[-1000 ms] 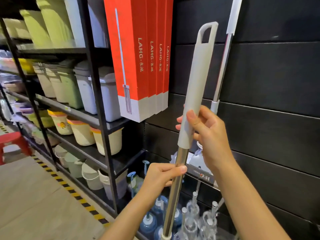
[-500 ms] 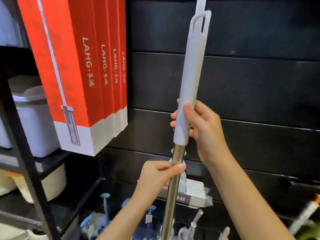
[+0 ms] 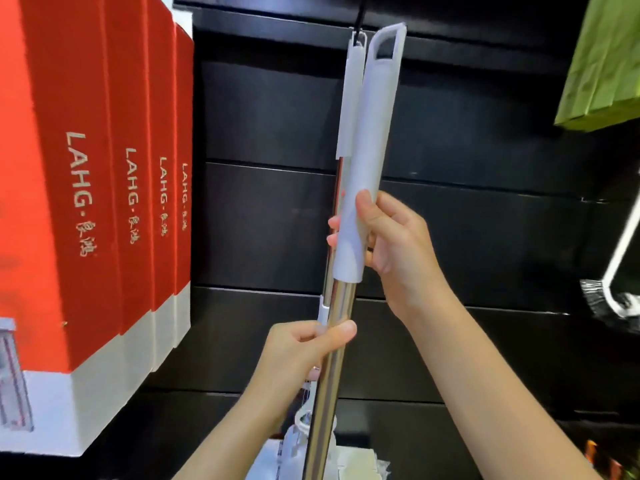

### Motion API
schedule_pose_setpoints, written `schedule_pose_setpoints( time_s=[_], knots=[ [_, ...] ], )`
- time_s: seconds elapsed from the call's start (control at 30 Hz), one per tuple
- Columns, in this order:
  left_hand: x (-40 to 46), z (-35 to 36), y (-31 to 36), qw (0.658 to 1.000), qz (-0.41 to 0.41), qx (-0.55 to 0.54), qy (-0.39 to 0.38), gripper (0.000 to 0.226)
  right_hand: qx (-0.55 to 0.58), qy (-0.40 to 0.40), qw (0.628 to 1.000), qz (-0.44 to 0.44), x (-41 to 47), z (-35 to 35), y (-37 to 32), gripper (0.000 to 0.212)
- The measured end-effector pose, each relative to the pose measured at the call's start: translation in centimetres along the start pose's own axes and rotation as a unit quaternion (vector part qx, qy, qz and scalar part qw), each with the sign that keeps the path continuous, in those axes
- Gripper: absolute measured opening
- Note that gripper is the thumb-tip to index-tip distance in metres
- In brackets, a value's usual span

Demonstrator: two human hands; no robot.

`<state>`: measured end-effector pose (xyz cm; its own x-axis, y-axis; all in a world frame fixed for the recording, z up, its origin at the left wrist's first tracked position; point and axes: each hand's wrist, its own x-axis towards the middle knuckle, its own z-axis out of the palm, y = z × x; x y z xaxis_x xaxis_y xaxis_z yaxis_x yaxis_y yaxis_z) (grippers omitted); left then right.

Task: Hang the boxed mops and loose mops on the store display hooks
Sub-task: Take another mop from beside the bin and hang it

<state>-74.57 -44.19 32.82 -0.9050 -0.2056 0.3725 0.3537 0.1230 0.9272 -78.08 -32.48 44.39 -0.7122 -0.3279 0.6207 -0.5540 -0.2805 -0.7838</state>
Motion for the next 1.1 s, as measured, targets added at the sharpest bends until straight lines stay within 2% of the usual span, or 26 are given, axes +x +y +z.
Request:
schedule_pose_setpoints(
  time_s=[0.23, 0.37, 0.5, 0.6, 0.73, 1.1],
  knots=[
    [4.5, 0.4, 2.3, 0.999, 0.034, 0.002, 0.012, 0.097, 0.003, 0.001, 0.999, -0.042, 4.8, -1.1, -1.1, 0.021],
    [6.2, 0.3, 3.5, 0.999, 0.048, -0.007, 0.016, 0.094, -0.014, -0.009, 0.998, -0.065, 7.0, -1.0, -1.7, 0.031],
    [7.5, 0.4, 4.6, 0.998, 0.061, -0.006, 0.019, 0.094, -0.013, -0.01, 0.996, -0.083, 8.7, -1.0, -2.5, 0.027],
    [8.1, 0.5, 5.8, 0.998, 0.058, -0.008, 0.015, 0.087, -0.019, -0.017, 0.995, -0.1, 9.6, -1.0, -3.1, 0.031],
    [8.4, 0.8, 7.3, 0.997, 0.062, -0.037, -0.004, 0.063, -0.024, -0.02, 0.992, -0.124, 10.2, -1.2, -4.2, 0.035],
    [8.1, 1.2, 10.7, 0.989, 0.107, -0.086, -0.057, 0.041, -0.043, -0.023, 0.984, -0.174, 11.2, -1.7, -7.6, 0.031]
  ],
)
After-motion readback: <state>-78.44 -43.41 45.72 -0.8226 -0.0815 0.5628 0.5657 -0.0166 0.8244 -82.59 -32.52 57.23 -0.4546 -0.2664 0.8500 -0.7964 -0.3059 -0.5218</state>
